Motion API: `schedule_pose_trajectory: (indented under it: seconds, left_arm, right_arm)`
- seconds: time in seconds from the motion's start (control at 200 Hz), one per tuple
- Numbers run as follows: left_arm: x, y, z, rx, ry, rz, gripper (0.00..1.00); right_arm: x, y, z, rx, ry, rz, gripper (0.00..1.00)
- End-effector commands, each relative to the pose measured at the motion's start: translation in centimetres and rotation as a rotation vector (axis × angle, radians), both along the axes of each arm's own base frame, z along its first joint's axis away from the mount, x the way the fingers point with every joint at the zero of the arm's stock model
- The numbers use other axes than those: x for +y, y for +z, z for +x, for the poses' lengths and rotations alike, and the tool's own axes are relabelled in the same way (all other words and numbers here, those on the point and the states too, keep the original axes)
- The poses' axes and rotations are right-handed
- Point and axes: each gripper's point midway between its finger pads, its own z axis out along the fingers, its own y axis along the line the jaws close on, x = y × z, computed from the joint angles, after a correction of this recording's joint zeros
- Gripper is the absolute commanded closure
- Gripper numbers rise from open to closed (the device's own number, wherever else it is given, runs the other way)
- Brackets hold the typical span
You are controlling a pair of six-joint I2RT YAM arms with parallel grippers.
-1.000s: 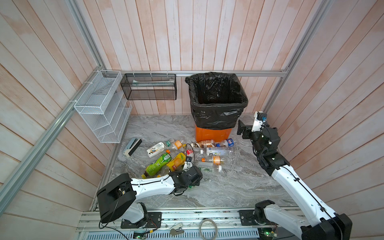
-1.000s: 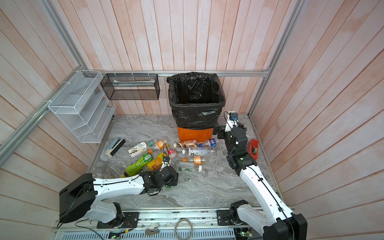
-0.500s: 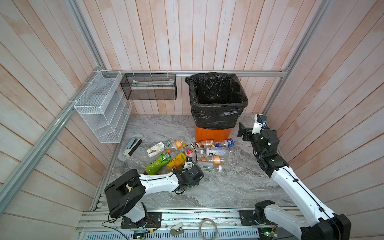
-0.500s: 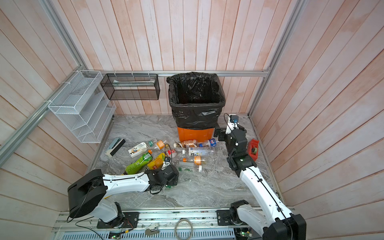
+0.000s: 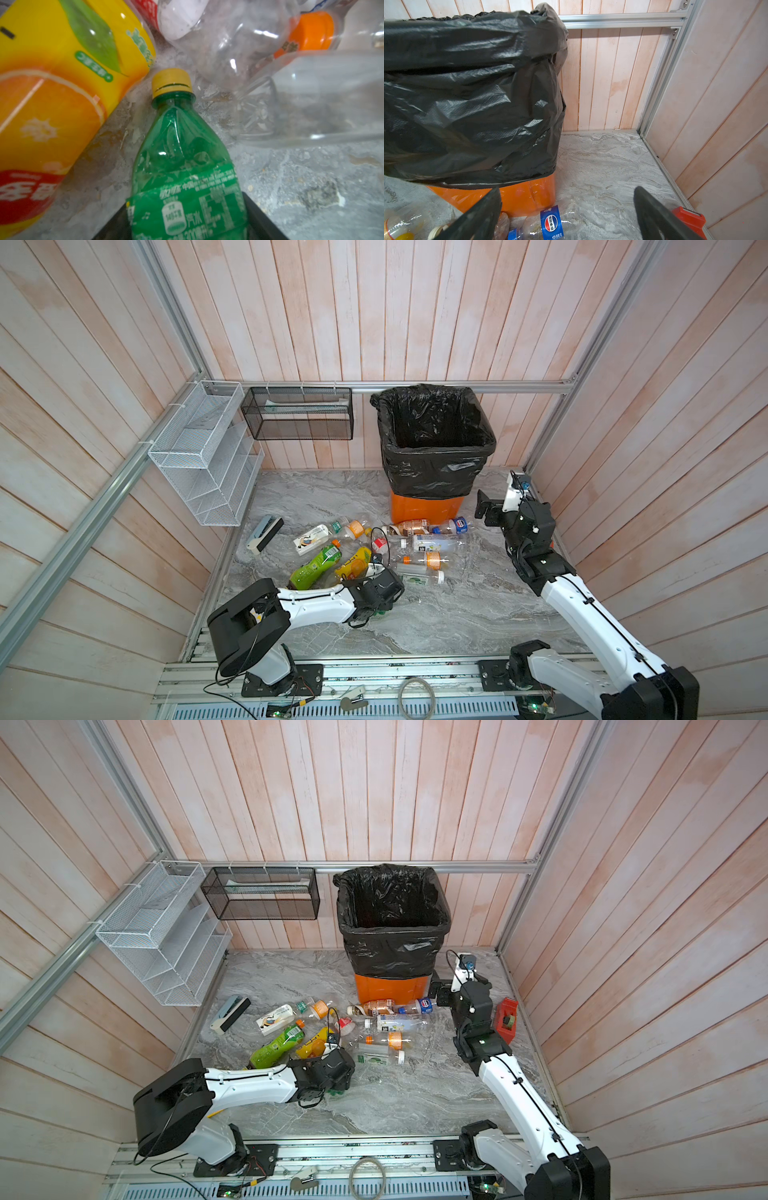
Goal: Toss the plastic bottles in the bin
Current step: 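Grasp the green soda bottle with the left gripper while the right withdraws, then lift the green soda bottle with the left gripper over the bin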
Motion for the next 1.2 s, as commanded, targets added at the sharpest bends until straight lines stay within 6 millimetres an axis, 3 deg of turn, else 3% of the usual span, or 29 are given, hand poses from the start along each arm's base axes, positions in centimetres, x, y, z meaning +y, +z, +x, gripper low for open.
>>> schedule_pose_trajectory:
  seconds: [0.0,0.165,0.4,0.645,0.795,0.91,1.095,1.195]
  left_arm:
    - [0.2,0.1,-0.5,0.013,0.003,-0.027,0.30]
    - [0.5,0.5,-0.9,0.014,0.015,-0.037,0.31]
    - [0.4,2.8,-1.1,-0.035,0.018,-0.066,0.31]
    - [0.3,7.9,-1.2,-0.154,0.001,-0.102,0.34]
    - [0.2,14.1,-1.3,-0.356,-0.015,-0.110,0.34]
    - [0.7,19.8,-0.3,-0.541,-0.026,-0.131,0.34]
    - [0.6,31.7,1.1,-0.936,-0.089,-0.157,0.32]
    - [-0.1,36.9,2.9,-1.034,-0.140,-0.217,0.30]
  right_arm:
    - [-0.6,0.5,-0.4,-0.018,-0.018,0.018,0.01]
    - [-0.7,0.4,-0.6,-0.015,-0.022,0.019,0.01]
    - [-0.9,0.0,-0.8,-0.009,-0.030,0.025,0.01]
    - [-1.7,-0.7,-1.5,-0.015,-0.064,0.035,0.01]
    - [-2.5,-1.1,-2.3,-0.040,-0.089,0.068,0.01]
    - [-3.3,-1.8,-2.8,-0.042,-0.116,0.103,0.01]
    - [-4.2,-3.2,-3.8,-0.035,-0.152,0.142,0.01]
    - [-4.1,-3.8,-4.2,-0.027,-0.144,0.158,0.01]
